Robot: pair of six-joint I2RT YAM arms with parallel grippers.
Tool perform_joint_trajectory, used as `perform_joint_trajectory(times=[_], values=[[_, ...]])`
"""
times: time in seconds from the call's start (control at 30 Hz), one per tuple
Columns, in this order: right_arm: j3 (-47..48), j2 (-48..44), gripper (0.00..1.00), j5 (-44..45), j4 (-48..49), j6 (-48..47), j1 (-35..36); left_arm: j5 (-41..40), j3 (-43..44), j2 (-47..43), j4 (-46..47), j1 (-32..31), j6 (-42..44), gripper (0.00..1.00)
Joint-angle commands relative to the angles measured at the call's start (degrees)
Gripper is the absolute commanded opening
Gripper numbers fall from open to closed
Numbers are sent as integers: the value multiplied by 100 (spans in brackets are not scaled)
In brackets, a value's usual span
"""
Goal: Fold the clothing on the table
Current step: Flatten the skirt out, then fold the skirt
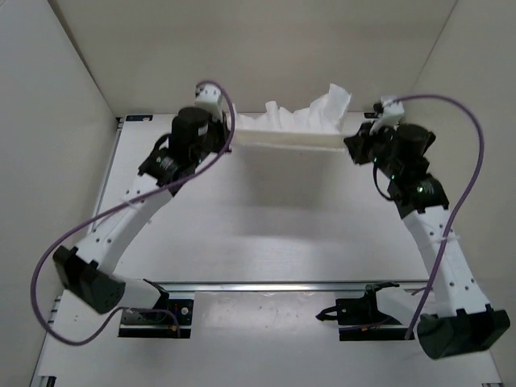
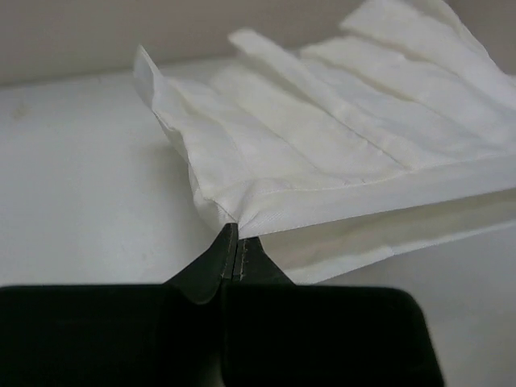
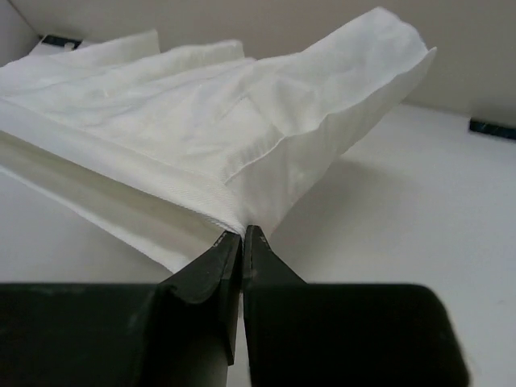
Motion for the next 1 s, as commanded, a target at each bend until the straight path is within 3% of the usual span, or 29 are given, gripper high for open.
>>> perform_joint_trajectory(times=[0.0,0.07,0.13,0.2,0.3,0.43,0.57,0.77,0.87,0.97], values=[[-1672,-812,0,706,-708,188,-37,-639,-1821,-1110,-432,-63,-93,0],[-2420,-1527,0,663,-971,521,191,-472,-3049,-1814,-599,-273,-513,0],[-2933,-2343,0,479,-1392,847,289,26,-3666,-2414,-1072,-283,-882,0],[-3267,-2582,0,111,-1666,1024,254,265,-4021,-2871,-1425,-205,-1034,0],[-3356,-2243,0,-241,-1711,928,122,328,-4215,-2865,-1584,154,-982,0],[-3234,-1119,0,-444,-904,743,34,460,-3908,-2085,-1190,569,-832,0],[-2918,172,0,-682,-305,594,-19,284,-3426,-976,-1074,622,-718,0],[-1936,1334,0,-603,-102,497,210,329,-2661,307,-942,534,-586,0],[-716,1669,0,-524,-242,356,-158,118,-1292,904,-1100,630,-419,0],[812,1942,0,-393,-620,260,-484,-269,1050,1511,-1521,614,-174,0]])
